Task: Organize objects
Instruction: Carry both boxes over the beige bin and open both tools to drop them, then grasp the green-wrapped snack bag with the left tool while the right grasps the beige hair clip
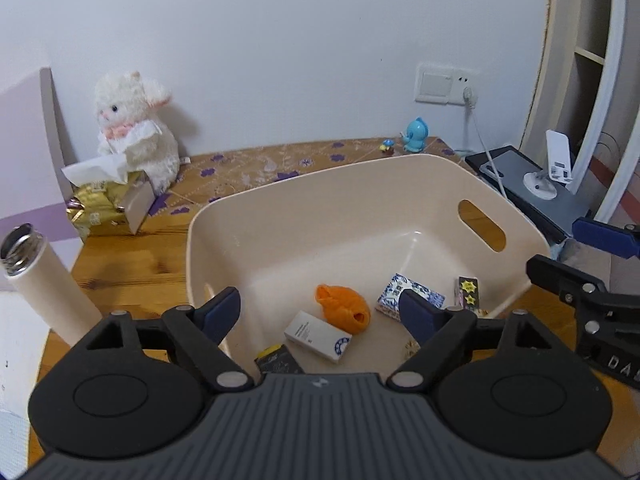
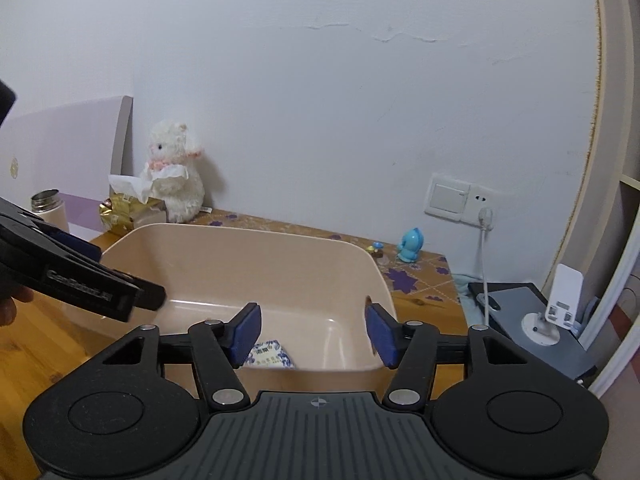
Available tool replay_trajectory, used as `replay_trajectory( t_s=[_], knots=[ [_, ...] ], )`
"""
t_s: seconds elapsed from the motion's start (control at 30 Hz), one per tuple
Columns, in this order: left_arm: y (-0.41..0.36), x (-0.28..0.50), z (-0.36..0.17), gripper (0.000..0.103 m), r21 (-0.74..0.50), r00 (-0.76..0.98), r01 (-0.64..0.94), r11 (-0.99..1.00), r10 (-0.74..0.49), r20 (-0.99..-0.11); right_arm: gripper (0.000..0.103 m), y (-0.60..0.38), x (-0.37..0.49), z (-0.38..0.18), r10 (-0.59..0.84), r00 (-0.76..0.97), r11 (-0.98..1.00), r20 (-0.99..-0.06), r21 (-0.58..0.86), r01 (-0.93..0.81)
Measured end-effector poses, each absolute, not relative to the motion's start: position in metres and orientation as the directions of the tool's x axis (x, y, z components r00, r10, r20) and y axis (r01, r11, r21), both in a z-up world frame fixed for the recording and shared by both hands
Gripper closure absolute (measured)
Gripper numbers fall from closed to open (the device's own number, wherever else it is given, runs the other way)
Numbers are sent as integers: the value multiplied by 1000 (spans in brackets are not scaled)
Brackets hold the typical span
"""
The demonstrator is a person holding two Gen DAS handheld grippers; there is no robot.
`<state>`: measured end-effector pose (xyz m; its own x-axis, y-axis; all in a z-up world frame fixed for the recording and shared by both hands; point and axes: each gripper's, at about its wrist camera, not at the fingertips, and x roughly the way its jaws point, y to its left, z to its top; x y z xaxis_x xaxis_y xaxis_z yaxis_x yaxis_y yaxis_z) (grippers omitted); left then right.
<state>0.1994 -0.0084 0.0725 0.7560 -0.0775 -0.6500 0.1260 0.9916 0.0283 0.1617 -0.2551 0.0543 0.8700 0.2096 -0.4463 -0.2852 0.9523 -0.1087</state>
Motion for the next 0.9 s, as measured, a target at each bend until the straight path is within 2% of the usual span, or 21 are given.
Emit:
replay_trajectory(
  t_s=[0.4, 0.7, 0.9],
  knots=[
    [-11, 136, 60, 15, 21, 751, 161, 987, -109, -652, 38, -281, 114, 34, 174, 848, 953, -501, -131, -273],
    [-18, 118, 14, 14, 21, 694, 176, 984, -109, -712, 38, -293, 102, 1, 141, 804, 950, -578, -150, -275],
    [-16, 122, -20, 14, -22, 634, 161, 987, -120, -764, 38, -299, 106, -25, 140, 763, 953, -631, -123, -276]
  ],
)
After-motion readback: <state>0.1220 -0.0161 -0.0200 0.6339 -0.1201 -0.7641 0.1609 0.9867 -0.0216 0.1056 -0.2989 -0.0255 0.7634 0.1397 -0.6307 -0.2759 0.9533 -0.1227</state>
